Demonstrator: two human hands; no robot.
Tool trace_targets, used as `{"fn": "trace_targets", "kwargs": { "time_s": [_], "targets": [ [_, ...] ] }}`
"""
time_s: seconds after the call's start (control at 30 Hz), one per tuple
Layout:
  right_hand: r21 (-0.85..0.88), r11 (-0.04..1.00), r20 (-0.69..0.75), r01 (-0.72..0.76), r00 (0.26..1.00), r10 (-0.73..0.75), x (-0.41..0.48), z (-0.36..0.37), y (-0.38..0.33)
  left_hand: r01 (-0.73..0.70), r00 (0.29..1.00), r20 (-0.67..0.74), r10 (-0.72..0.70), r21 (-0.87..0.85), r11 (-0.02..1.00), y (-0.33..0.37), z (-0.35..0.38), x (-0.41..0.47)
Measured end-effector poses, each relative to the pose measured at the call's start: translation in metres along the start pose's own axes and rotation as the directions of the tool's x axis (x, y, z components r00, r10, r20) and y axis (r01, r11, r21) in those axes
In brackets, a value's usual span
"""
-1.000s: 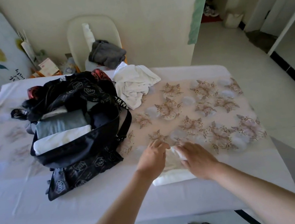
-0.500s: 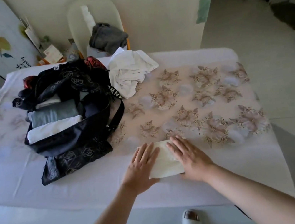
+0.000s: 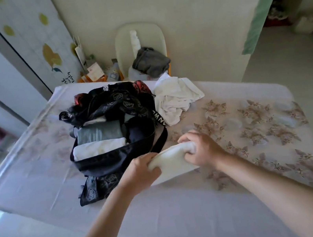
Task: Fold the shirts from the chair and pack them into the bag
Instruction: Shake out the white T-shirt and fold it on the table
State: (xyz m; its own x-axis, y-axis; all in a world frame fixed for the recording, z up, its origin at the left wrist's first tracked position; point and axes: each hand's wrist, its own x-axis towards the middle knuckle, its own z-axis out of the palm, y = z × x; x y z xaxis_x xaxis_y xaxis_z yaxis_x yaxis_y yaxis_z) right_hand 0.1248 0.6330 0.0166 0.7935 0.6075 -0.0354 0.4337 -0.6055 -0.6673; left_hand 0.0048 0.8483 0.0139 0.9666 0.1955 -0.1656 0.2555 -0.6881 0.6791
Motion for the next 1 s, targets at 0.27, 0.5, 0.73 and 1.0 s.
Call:
{"fn": "trace_targets", "kwargs": {
  "time_s": [0.27, 0.5, 0.73, 1.0],
  "targets": [
    [0.126, 0.988, -0.116, 0.087, 0.991, -0.073, 0.143, 0.041, -0.129, 0.135, 0.989, -0.049, -0.141, -0.1, 0.986, -0.081, -0.137, 0.047],
    [-0.084, 0.996, -0.094, 0.023, 0.995, -0.031, 0.229, 0.126, -0.2, 0.412, 0.906, 0.103, -0.41, -0.434, 0.802, -0.164, -0.181, 0.064],
    [-0.035, 0.895, -0.301, -0.444, 0.859, 0.414, 0.206, 0.2, -0.213, 0.367, 0.909, 0.262, -0.326, -0.127, 0.921, -0.19, -0.201, 0.078],
    [-0.008, 0.928, -0.103, -0.371, 0.924, 0.369, 0.205, 0.201, -0.204, -0.164, 0.889, -0.32, 0.328, 0.446, 0.88, -0.192, -0.217, 0.132]
  ]
}}
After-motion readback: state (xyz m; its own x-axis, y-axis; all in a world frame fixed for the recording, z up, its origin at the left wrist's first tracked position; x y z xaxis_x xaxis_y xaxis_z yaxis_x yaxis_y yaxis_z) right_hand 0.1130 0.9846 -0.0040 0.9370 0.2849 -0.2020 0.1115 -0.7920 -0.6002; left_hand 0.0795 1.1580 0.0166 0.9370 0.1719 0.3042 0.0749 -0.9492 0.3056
